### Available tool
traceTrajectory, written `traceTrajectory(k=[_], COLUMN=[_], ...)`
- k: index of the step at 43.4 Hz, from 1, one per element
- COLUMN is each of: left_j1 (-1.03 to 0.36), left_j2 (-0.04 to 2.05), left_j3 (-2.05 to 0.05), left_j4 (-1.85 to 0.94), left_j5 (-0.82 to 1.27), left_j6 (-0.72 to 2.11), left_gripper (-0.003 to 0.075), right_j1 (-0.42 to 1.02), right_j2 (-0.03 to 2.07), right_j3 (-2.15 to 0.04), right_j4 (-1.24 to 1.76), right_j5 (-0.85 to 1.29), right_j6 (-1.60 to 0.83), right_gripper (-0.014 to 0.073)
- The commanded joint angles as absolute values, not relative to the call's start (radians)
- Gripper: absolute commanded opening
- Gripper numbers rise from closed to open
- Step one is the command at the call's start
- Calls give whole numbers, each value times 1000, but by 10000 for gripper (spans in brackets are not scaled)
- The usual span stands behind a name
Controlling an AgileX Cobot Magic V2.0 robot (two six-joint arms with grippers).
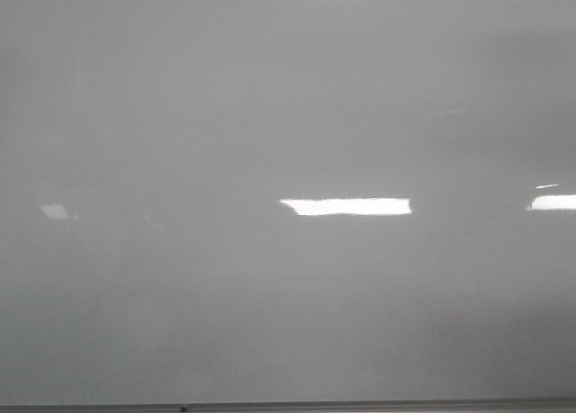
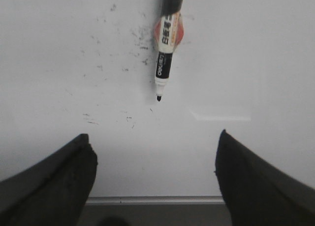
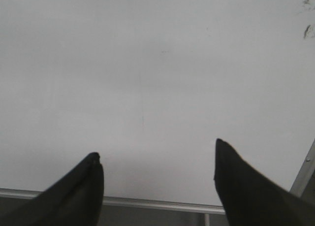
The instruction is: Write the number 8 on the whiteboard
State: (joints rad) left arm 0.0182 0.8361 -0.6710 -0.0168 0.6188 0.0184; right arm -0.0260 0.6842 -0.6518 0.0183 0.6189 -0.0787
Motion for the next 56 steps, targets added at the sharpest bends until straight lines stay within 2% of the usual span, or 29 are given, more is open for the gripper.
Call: traceTrajectory(k=[1, 7, 24, 28, 35, 46, 56], left_j1=[10, 10, 10, 10, 10, 10, 10], left_j2=[923, 1046, 1319, 1358, 1398, 1422, 1396], left_j3=[-726, -762, -789, -789, -789, -789, -789], left_j4=[-24, -34, -36, -36, -36, -36, -36], left_j5=[525, 496, 209, 155, 91, 57, 88], left_j6=[12, 24, 38, 38, 41, 41, 41], left_gripper=[531, 531, 530, 508, 410, 180, 46], right_j1=[-25, -25, -25, -25, -25, -25, -25], right_j2=[688, 688, 688, 688, 688, 688, 688], right_j3=[-682, -682, -682, -682, -682, -682, -682], right_j4=[11, 11, 11, 11, 11, 11, 11], right_j5=[552, 552, 551, 551, 551, 549, 520], right_j6=[-90, -90, -90, -90, -90, -90, -90], right_gripper=[533, 533, 533, 533, 533, 533, 533])
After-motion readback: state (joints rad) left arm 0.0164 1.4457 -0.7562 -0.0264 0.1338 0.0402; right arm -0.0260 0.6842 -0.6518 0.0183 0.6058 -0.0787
